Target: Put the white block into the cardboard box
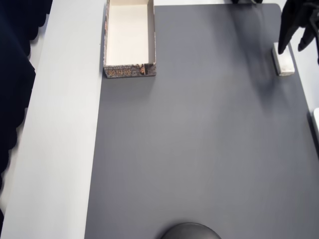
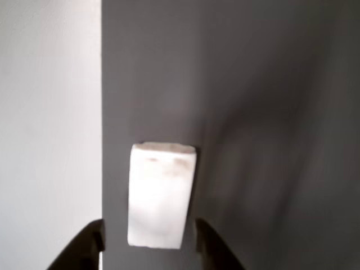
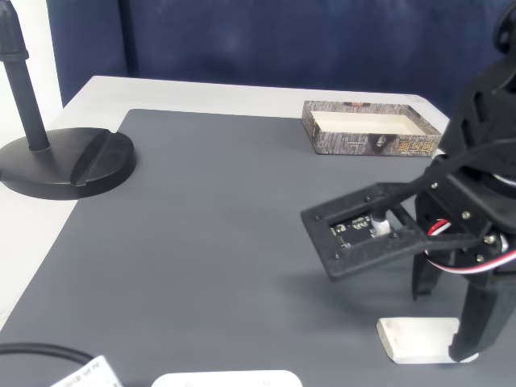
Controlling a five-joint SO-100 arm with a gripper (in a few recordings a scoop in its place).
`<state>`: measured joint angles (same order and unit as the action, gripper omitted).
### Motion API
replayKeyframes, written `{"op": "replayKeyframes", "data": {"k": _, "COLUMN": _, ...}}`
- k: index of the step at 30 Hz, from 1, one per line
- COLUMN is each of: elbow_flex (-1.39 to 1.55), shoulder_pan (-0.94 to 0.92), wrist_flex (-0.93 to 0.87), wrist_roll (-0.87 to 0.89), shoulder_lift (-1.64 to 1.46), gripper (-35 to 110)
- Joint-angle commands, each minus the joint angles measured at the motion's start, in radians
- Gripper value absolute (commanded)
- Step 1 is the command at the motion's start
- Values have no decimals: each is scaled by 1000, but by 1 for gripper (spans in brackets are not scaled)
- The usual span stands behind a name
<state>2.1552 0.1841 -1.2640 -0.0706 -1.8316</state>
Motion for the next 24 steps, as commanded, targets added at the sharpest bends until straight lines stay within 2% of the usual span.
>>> {"op": "replayKeyframes", "data": {"k": 1, "elbow_flex": 5, "shoulder_pan": -15, "wrist_flex": 8, "wrist_roll": 14, "shoulder_lift": 5, "gripper": 24}}
{"op": "replayKeyframes", "data": {"k": 6, "elbow_flex": 25, "shoulder_pan": -20, "wrist_flex": 8, "wrist_roll": 6, "shoulder_lift": 6, "gripper": 30}}
{"op": "replayKeyframes", "data": {"k": 24, "elbow_flex": 40, "shoulder_pan": -51, "wrist_flex": 8, "wrist_roll": -58, "shoulder_lift": 5, "gripper": 31}}
